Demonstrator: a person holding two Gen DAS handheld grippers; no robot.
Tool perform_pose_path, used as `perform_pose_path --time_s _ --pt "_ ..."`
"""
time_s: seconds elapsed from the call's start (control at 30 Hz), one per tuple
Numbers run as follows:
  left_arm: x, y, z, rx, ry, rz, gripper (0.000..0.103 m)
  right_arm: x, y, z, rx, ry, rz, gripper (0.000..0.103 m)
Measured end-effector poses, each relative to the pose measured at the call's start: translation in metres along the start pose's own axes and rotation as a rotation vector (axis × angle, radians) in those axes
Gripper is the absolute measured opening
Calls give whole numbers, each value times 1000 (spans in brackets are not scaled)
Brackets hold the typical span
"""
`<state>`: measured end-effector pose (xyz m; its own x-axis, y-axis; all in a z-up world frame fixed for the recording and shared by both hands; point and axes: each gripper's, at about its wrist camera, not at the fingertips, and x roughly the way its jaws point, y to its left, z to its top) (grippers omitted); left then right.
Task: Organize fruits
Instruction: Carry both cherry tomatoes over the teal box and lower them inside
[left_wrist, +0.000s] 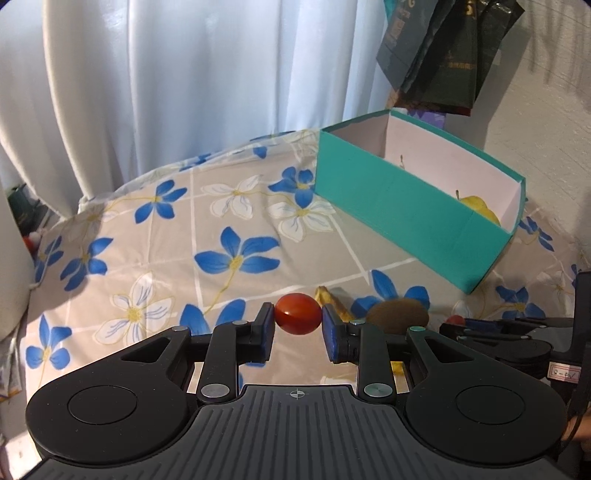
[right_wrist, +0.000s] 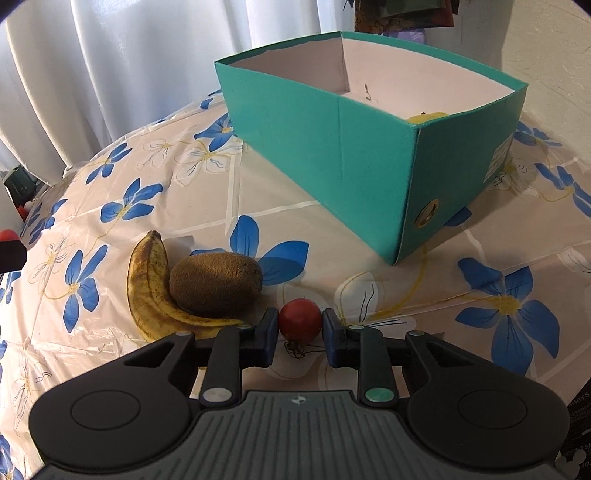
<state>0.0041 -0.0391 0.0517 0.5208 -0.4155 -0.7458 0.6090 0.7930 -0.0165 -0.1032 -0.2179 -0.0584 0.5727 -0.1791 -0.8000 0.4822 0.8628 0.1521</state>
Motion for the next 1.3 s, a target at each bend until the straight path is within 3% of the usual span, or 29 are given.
perform_pose_path --time_s 0.37,0.7,0.87,1.3 --pt "16 -52 73 76 -83 15 31 -54 -35 28 48 -174 -75 25" --pt "71 -106 125 104 -119 5 31 -63 -63 76 53 -350 -151 25" --pt "93 -124 133 114 -137 27 31 -50 -73 93 50 -374 -154 25" --pt "146 -138 146 98 -71 35 31 -21 -87 104 7 -363 -184 25"
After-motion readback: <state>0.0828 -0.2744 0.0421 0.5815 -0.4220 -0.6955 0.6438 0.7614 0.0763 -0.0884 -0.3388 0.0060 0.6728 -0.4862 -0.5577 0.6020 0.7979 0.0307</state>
